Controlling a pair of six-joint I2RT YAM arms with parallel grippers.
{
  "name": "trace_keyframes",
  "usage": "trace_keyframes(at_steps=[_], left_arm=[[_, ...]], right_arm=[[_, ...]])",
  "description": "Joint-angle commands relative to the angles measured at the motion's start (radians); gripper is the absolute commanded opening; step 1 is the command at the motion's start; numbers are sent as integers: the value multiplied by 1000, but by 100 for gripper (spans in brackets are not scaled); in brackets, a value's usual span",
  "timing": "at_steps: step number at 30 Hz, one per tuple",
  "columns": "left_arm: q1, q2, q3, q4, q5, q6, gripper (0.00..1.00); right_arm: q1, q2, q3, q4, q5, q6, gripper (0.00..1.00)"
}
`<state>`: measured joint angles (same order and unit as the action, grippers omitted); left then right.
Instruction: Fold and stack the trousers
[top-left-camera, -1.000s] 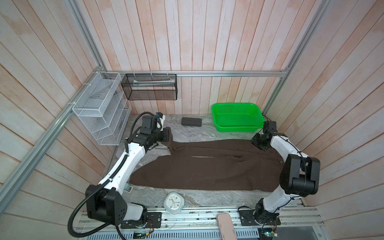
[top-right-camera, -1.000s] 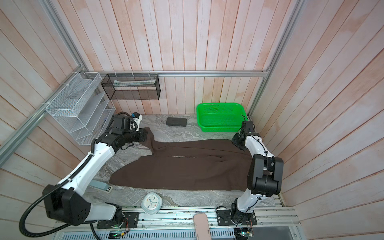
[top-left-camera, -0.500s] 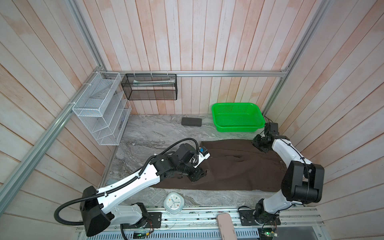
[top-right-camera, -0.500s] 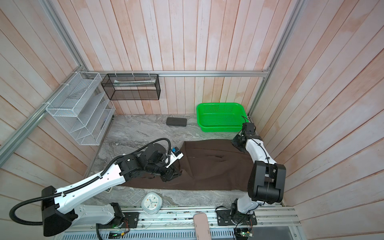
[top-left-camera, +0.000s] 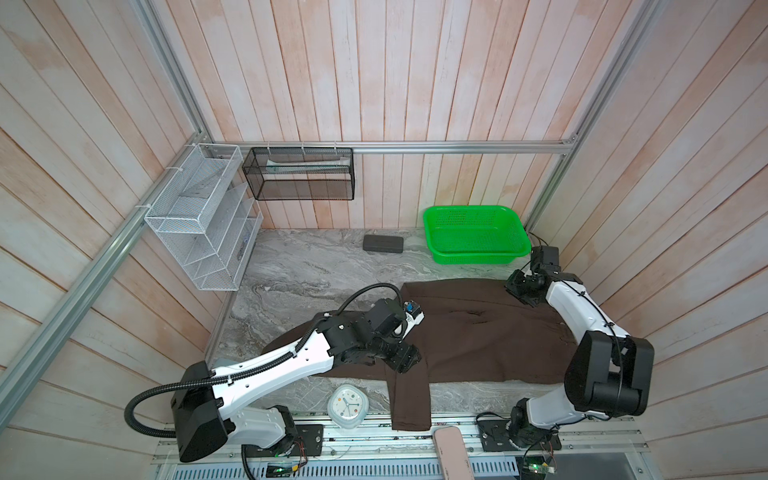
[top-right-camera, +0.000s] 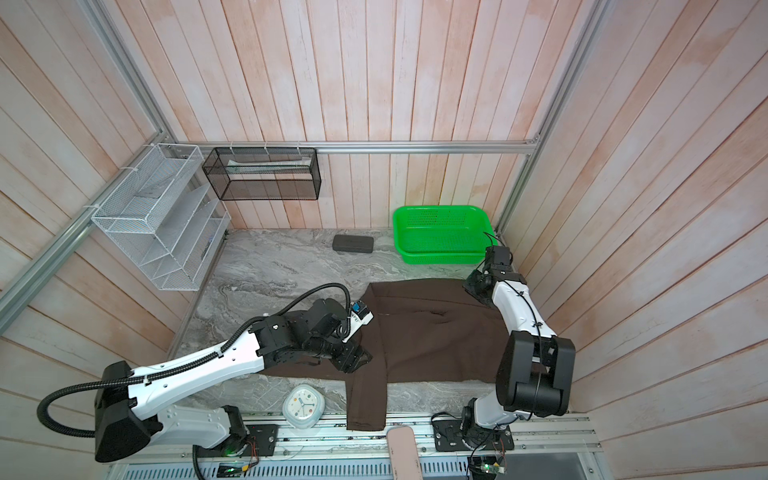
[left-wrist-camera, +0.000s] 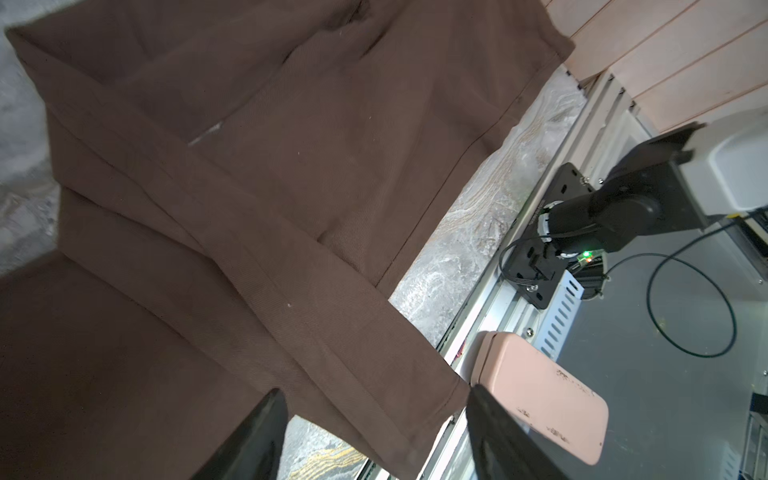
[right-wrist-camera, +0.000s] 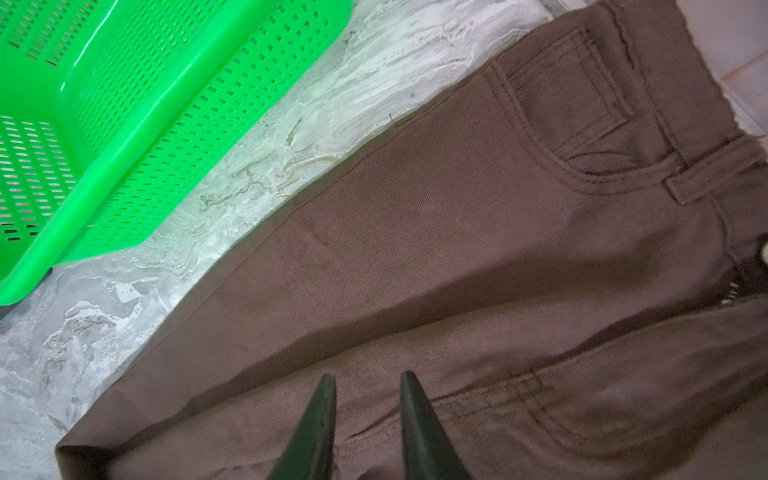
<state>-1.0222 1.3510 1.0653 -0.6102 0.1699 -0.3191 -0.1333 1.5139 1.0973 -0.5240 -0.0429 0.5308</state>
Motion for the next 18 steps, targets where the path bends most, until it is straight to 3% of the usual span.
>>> trace_keyframes(at_steps=[1, 6, 10, 18], left_arm=[[-2, 28, -62, 101, -48, -143, 71], [-7, 7, -162, 166, -80, -347, 69], [-24, -32, -275, 242, -29, -508, 67], [-100, 15, -367, 315, 24, -632, 65]], right_arm=[[6, -30, -19, -25, -1, -3, 28], [6, -52, -27, -31, -7, -4, 28], [7, -62, -35, -30, -11, -5, 28], [8, -80, -55, -24, -19, -8, 28]])
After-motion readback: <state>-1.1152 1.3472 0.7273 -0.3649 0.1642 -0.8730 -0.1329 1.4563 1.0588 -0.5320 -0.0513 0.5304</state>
